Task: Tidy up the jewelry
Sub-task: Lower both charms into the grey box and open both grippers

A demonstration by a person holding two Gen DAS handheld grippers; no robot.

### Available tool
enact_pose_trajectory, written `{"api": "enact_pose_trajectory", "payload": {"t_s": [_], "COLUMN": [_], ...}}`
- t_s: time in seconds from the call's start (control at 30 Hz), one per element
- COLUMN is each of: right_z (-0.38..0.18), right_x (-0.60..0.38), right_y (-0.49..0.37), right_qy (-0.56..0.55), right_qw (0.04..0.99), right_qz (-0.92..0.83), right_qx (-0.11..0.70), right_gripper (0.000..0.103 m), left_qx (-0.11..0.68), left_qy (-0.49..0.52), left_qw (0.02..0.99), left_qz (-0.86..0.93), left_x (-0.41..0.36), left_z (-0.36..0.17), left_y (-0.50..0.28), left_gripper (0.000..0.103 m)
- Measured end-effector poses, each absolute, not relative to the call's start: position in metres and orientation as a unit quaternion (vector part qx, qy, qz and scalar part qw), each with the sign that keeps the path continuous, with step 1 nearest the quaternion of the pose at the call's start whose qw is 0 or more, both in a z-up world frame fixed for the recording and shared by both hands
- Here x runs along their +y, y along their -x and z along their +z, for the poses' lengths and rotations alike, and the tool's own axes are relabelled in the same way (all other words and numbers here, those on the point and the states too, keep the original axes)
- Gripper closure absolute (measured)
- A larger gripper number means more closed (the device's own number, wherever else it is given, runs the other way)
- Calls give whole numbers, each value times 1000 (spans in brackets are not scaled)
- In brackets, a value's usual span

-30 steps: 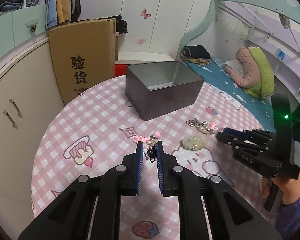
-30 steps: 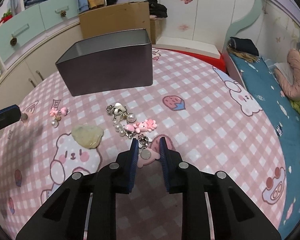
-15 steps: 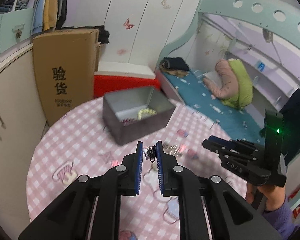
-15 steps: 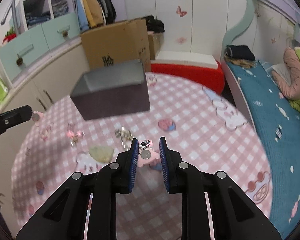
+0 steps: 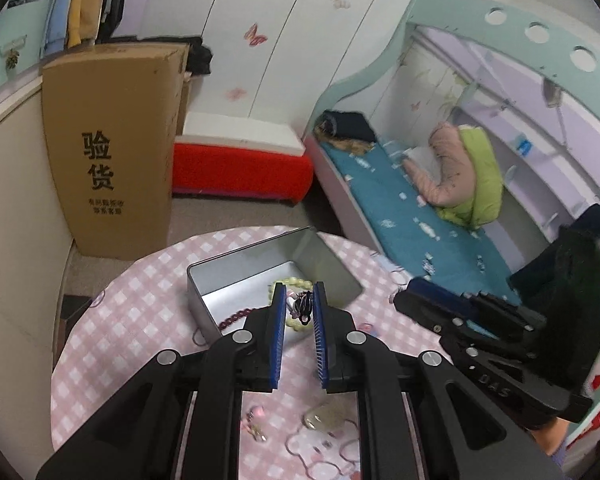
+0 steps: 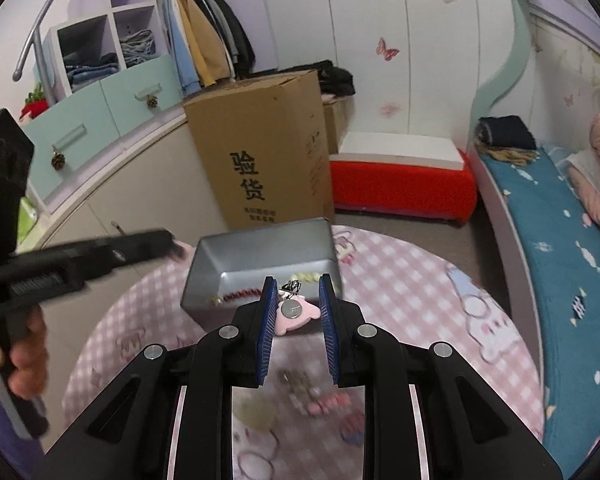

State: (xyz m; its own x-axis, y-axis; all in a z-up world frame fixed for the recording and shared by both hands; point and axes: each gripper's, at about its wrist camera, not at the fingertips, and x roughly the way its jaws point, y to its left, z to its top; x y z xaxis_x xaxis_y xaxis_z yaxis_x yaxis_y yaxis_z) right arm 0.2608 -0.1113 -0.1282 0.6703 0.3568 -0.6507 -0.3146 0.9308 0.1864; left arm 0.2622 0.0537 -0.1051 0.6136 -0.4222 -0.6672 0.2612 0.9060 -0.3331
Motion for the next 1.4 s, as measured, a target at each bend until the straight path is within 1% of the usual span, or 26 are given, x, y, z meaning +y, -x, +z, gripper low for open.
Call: {"api": "enact_pose_trajectory", "payload": {"t_s": [0.13,0.37,0.63,0.83,0.93,1.03,1.23,1.33,1.4], "right_z": [-136,-164,-176,-179,-181,-182,-183,-182,-179], "right_x": [-96,-80,-72,-68,-69,-73,-78,-81,-85], "right_y": [-287,-318,-323,-324,-327,-328,-327,-326,-324], "right_qy": [-28,-25,-21,-22,-25,-33,-49,-57,-61], "right_qw": [906,888,880,876,874,872,868,867,869], "right_qz": [185,184,185,186,184,183,186,186,186], "right_qx": [381,420,436,444,448,453,457,458,455], "right_gripper": [81,81,81,81,81,81,80,79,79], "left_qx": [423,446,461,462,457,454,446,441,438], "left_qy": [97,88,80,80,84,86,89,87,91], "left_qw": [884,874,868,867,870,872,875,878,879], "left_qz": [-177,-173,-169,-170,-167,-165,-166,-165,-166], "left_x": [50,47,47,46,48,49,49,49,50], "left_z": [-127,-152,-164,-162,-160,-156,-148,-143,-141], "left_y": [-282,-294,-300,-300,-298,-295,-291,-288,-286], "left_gripper": [91,91,91,90,79,72,69,63,62]}}
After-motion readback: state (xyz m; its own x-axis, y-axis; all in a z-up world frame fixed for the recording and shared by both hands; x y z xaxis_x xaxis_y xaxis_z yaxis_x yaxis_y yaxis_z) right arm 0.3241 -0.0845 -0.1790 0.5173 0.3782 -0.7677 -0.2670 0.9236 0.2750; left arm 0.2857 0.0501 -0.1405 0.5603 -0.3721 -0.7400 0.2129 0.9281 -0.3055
